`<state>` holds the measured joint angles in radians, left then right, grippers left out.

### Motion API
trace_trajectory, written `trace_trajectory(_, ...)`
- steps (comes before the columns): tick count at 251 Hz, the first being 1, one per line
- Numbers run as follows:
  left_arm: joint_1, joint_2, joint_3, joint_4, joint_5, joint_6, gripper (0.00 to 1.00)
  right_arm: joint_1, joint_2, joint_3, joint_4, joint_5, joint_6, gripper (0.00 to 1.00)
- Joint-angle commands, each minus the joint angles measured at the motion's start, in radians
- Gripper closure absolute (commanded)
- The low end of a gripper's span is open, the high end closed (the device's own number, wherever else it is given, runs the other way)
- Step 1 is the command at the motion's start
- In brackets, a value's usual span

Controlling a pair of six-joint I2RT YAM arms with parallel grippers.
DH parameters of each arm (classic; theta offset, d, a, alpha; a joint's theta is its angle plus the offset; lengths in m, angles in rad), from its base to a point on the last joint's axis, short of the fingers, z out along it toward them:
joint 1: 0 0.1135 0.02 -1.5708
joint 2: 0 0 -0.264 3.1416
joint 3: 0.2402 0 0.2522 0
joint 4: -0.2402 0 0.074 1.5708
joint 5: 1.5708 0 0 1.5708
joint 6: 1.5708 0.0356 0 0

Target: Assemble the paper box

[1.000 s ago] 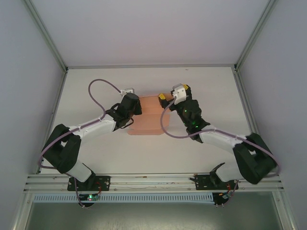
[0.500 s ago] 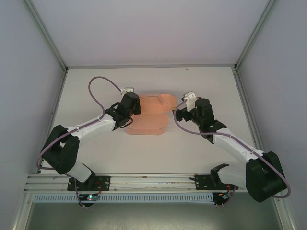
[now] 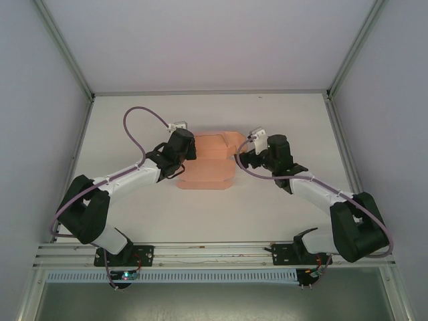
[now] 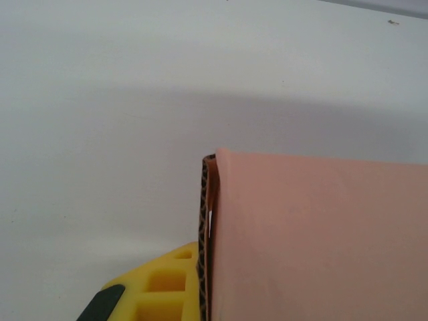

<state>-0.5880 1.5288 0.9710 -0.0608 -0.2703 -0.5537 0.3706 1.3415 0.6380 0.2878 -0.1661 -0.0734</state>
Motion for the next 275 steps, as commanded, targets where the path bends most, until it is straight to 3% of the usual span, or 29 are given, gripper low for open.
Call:
trace_trajectory(1,-0.007,-0.027,0.013,-0.003,0.012,0.000,1.00,0.006,0.031,0.053,0.091,-0.094,0.030,0.02)
trace_trajectory(37,-0.009,-0.020,0.016,0.000,0.026,-0.016,1.00,0.055,0.080,0.095,0.086,-0.130,-0.021,0.02)
trace_trajectory(63,-0.008,-0.019,0.017,-0.002,0.029,-0.031,1.00,0.105,0.117,0.115,0.105,-0.032,-0.032,0.02)
trace_trajectory(122,-0.008,-0.017,0.015,-0.008,0.034,-0.058,1.00,0.213,0.184,0.136,0.189,0.348,-0.040,0.02)
trace_trajectory(147,-0.008,-0.018,0.014,-0.008,0.036,-0.066,1.00,0.220,0.182,0.121,0.221,0.400,-0.022,0.02)
trace_trajectory(176,-0.007,-0.011,0.017,-0.013,0.021,-0.062,1.00,0.220,0.138,0.089,0.226,0.369,-0.025,0.02)
trace_trajectory(235,-0.001,0.007,0.027,-0.035,-0.003,-0.055,1.00,0.203,-0.087,0.017,0.035,0.139,-0.029,0.02)
trace_trajectory(275,0.009,-0.007,0.019,-0.041,-0.007,-0.042,1.00,0.116,-0.279,-0.046,-0.096,0.013,0.014,0.01)
